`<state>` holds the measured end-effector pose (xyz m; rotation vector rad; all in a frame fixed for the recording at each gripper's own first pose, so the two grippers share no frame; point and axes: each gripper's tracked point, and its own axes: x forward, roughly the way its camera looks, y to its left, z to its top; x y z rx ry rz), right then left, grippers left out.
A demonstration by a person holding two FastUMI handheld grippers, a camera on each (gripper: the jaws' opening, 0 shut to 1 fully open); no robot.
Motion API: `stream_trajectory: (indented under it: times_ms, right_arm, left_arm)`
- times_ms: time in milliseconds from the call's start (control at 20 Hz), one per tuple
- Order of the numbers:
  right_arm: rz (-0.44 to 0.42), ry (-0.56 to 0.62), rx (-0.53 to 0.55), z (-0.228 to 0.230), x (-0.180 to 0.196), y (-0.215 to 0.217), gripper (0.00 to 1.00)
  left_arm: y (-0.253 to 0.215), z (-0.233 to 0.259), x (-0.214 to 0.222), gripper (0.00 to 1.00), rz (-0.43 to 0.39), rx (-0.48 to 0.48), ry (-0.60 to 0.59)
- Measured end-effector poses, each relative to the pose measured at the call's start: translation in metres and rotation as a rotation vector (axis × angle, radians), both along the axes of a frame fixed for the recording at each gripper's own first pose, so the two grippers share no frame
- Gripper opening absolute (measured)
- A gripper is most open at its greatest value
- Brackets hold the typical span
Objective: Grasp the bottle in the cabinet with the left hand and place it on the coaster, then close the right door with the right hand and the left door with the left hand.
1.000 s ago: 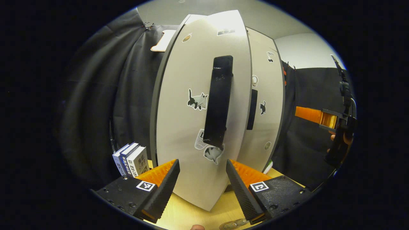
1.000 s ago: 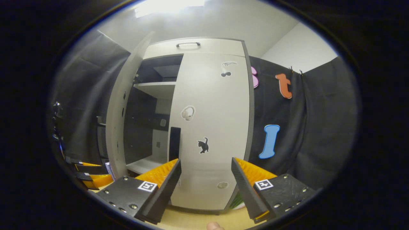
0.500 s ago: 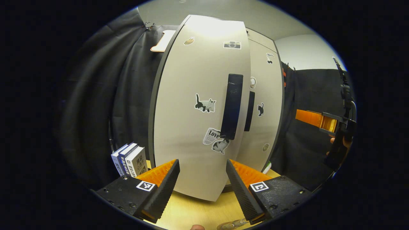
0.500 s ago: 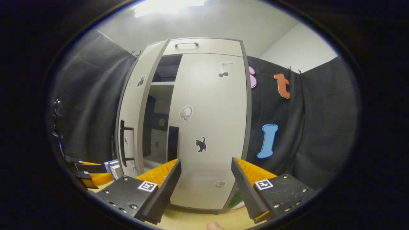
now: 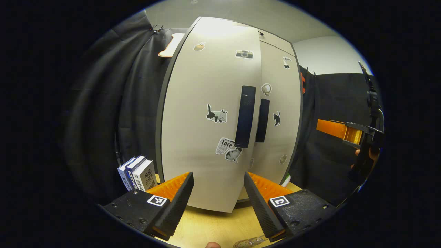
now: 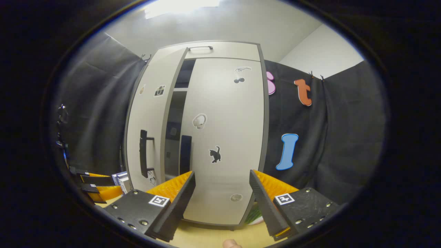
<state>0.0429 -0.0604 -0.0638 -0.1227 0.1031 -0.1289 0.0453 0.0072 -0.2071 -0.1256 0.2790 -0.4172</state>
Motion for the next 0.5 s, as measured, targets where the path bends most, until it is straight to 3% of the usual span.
stream_trajectory:
  times_ms: [500]
  right_arm:
    - [-0.015,0.004,-0.003,-0.0005,-0.0018,-0.0060,0.93]
  left_arm:
    - [-0.0028,0.0019,0.0029,0.93,0.001,-0.002,0.001]
